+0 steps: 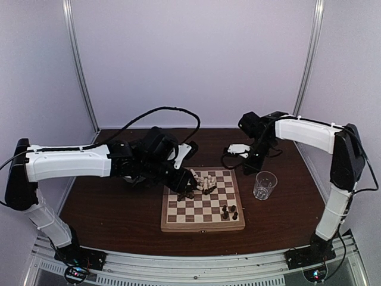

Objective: Set up the chess pieces on the board
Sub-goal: Pick up the pawn from the center of the board, then pass from the right arm to the left

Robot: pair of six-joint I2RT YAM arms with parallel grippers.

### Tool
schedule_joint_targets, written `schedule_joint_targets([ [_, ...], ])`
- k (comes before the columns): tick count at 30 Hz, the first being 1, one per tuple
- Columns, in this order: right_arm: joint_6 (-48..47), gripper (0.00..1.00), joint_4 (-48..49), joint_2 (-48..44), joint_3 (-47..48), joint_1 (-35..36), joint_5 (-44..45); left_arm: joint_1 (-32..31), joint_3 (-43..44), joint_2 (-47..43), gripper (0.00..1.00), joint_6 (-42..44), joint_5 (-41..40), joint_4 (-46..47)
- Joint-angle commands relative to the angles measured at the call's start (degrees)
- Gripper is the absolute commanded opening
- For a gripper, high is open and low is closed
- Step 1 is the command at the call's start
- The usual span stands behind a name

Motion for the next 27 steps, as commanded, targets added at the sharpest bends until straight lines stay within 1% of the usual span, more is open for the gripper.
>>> schedule_joint_targets([
  [1,0.4,0.07,-3.9,-8.0,1.0,-0.1,-10.2,0.5,2.4,2.0,0.4,-3.7,6.3,8.9],
  [4,0.4,0.07,-4.7,-11.1,0.6,1.1,-16.2,0.7,3.1,4.0,0.4,-7.6,11.0,14.9],
  [7,-0.7,0.07,-4.5,-13.9,-0.4,2.9,-19.4,0.8,3.1,5.5,0.39,-11.5,14.9,21.1],
  [12,-2.3,0.07,-4.5,-17.1,-1.2,5.0,-24.4,0.7,4.8,9.5,0.39,-16.3,20.3,27.0],
  [18,-4.9,0.08,-5.8,-18.5,-2.3,8.0,-24.9,0.8,4.2,13.1,0.4,-24.3,26.4,37.5],
  [23,-5.6,0.08,-6.1,-19.3,-2.8,9.0,-26.3,0.7,4.1,14.2,0.4,-26.4,27.0,40.4],
  [26,-5.8,0.09,-6.1,-19.9,-2.9,9.4,-26.8,0.7,4.4,14.5,0.36,-26.7,27.2,40.5],
  [27,-5.8,0.09,-6.2,-20.0,-2.8,9.5,-26.9,0.8,4.5,14.7,0.33,-26.8,27.3,40.7],
])
